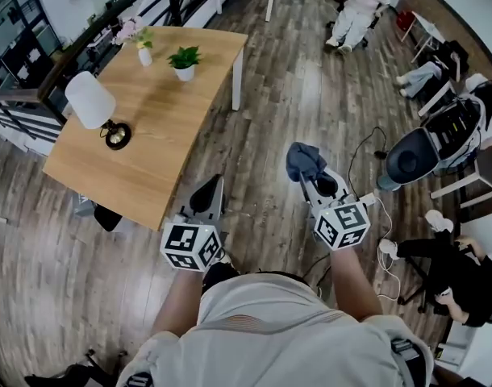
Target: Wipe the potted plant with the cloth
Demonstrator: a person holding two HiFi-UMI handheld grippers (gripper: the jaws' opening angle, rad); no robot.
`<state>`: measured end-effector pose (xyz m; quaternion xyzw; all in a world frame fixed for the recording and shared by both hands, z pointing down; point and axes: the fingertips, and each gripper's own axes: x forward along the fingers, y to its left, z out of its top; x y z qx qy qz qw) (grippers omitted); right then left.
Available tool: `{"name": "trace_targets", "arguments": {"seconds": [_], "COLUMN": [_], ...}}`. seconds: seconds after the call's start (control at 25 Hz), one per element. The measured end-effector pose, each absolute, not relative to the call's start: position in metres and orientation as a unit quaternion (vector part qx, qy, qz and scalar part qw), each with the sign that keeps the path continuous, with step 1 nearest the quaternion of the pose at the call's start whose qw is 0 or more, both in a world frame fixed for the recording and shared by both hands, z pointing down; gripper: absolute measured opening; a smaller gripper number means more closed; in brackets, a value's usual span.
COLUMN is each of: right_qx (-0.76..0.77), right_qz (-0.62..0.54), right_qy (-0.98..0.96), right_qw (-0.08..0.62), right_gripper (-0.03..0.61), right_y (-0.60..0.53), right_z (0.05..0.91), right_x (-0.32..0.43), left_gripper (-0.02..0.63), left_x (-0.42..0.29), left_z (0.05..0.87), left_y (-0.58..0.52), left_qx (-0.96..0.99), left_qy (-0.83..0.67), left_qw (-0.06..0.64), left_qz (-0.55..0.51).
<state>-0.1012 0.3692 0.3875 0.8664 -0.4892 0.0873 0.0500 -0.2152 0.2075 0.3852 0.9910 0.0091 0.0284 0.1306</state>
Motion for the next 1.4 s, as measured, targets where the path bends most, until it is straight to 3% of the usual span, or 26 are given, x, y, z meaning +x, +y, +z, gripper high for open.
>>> {"name": "trace_targets", "arguments": {"seconds": [0.52,1.12,1.4], "right_qx": [0.859,0.814,0.783], "right_qz": [0.114,0.105,0.126], "right_qy": [-0.496,-0.570,-0.609], "right_qw": [0.053,0.037,0.027], "right_gripper": [0.135,0.135,0.135], "right_y": [0.289,0.202,0.162], "right_z": [0.409,0.403,0.425], "right_x": [-0.050,0.157,0.227], "left_gripper": [0.016,0.015,0.016], "left_x": [-0.163,0.010,0.056], "left_z": [0.403,0.390,0.411], "left_y": [0.126,0.057,0.028], "left_qx": [0.989,0.986,0.975], "left_qy": [0.007,-0.091,-0.151], "left_qw": [0.142,0.136,0.150], "left_qz": [0.046,0.038,0.060]}}
